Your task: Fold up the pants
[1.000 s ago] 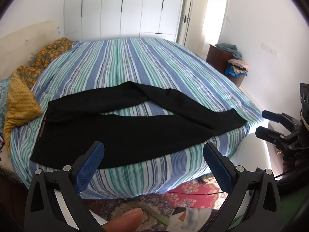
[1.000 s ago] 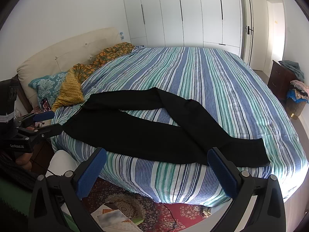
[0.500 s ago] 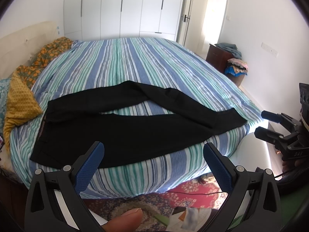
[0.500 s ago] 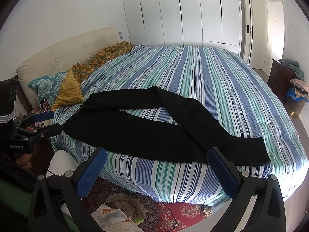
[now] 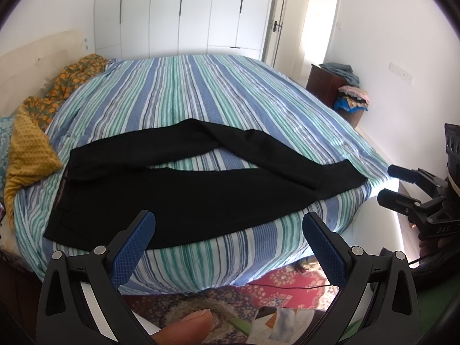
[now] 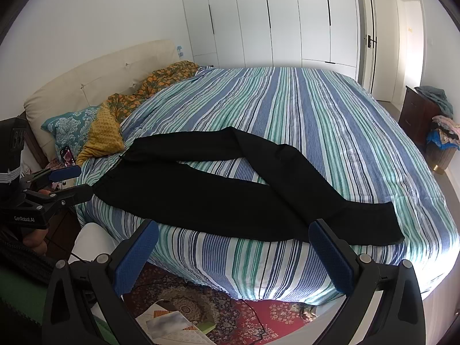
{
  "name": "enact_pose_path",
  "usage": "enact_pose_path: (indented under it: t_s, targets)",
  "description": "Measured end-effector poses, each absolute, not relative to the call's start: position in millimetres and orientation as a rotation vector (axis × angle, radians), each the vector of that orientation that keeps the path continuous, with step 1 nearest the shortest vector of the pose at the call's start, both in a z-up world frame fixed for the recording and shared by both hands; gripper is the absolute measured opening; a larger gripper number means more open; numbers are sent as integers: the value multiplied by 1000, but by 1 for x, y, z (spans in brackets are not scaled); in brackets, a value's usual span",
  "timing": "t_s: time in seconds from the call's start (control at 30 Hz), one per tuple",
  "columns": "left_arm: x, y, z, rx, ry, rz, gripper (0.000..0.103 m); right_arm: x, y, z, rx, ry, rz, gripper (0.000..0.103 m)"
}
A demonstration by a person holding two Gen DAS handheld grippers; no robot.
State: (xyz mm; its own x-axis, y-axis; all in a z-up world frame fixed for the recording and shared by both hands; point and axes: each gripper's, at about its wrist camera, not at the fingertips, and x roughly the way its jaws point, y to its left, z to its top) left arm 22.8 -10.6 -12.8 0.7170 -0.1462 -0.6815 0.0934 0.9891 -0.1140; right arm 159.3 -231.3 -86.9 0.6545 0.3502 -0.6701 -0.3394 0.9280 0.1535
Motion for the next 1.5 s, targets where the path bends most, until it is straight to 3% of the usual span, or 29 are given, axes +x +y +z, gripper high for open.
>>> enact_pose_path:
  t_s: [1.5]
  targets:
    - [33,-12,-19,-62,795,-144,102,166,-227,-96,25,789,392,103]
